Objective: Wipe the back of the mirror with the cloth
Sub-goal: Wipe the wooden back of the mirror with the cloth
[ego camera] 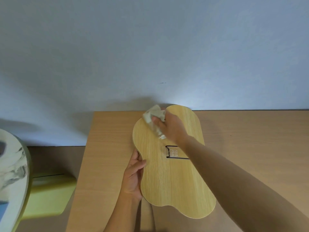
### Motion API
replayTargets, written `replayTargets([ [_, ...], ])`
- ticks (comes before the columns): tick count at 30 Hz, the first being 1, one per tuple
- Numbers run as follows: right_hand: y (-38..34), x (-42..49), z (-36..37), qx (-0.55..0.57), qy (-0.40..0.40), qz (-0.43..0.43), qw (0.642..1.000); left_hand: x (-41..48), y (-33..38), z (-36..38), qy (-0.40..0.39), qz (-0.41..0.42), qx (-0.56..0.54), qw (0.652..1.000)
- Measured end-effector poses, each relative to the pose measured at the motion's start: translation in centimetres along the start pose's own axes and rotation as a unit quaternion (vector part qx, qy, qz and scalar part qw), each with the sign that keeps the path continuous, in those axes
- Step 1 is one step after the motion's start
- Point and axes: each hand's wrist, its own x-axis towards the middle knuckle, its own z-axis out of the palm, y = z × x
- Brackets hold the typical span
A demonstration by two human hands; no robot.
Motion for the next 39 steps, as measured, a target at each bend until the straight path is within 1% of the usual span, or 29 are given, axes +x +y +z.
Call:
replayTargets([
  [3,5.0,0.2,-1.7,0.010,0.084,0.116,0.990,0.4,-0.1,-0.4,0.006,0.000,0.014,1.000],
  [5,7.7,0.0,-3.1,-0.019,0.119,0.187,0.975,0.5,-0.3,-0.7,0.012,0.001,0.013,1.000],
  [8,9.5,-0.4,-4.5,-0.062,0.169,0.250,0.951,0.5,-0.3,-0.7,0.017,-0.003,0.004,1.000],
  [10,8.6,-0.4,-4.4,-0.062,0.200,0.240,0.948,0.5,-0.3,-0.8,0.020,-0.009,0.000,1.000],
  [11,7.4,-0.1,-4.0,-0.048,0.194,0.215,0.956,0.5,-0.3,-0.8,0.023,-0.010,0.000,1.000],
  [14,3.1,0.8,-1.4,0.014,0.119,0.096,0.988,0.5,-0.6,-1.1,0.026,-0.007,0.017,0.999],
  [15,2.2,1.1,-0.5,0.006,0.098,0.063,0.993,0.5,-0.6,-1.3,0.028,-0.006,0.026,0.999],
  [16,1.8,1.4,0.1,-0.003,0.084,0.052,0.995,0.6,-0.6,-1.4,0.032,-0.007,0.034,0.999],
  [18,2.9,1.7,0.1,0.000,0.078,0.086,0.993,0.6,-0.8,-1.7,0.042,-0.010,0.038,0.998],
  [20,5.7,1.6,-1.0,-0.008,0.095,0.141,0.985,0.6,-0.8,-1.9,0.046,-0.010,0.029,0.998],
  [24,12.1,0.5,-4.9,-0.086,0.135,0.266,0.951,0.7,-1.1,-1.8,0.044,-0.003,0.021,0.999],
  [26,14.2,-0.6,-6.7,-0.126,0.155,0.291,0.936,0.8,-0.9,-1.8,0.049,-0.003,0.031,0.998],
  [28,14.8,-1.6,-7.9,-0.142,0.185,0.275,0.933,0.8,-0.7,-1.7,0.054,-0.003,0.036,0.998],
  [30,13.1,-2.2,-8.0,-0.113,0.194,0.225,0.948,0.7,-0.5,-1.5,0.055,0.000,0.037,0.998],
  [33,7.7,-2.2,-5.8,-0.034,0.140,0.122,0.982,0.6,-0.5,-1.3,0.051,0.002,0.043,0.998],
  [35,4.2,-2.0,-3.4,-0.006,0.097,0.052,0.994,0.6,-0.6,-1.3,0.049,0.000,0.046,0.998],
  [36,3.2,-1.9,-2.2,-0.008,0.070,0.032,0.997,0.6,-0.6,-1.2,0.053,0.000,0.049,0.997],
  [37,2.8,-1.9,-1.3,-0.019,0.044,0.028,0.998,0.6,-0.6,-1.2,0.058,0.001,0.052,0.997],
  [39,3.9,-2.0,-0.8,-0.043,0.021,0.056,0.997,0.6,-0.5,-1.2,0.064,0.005,0.058,0.996],
])
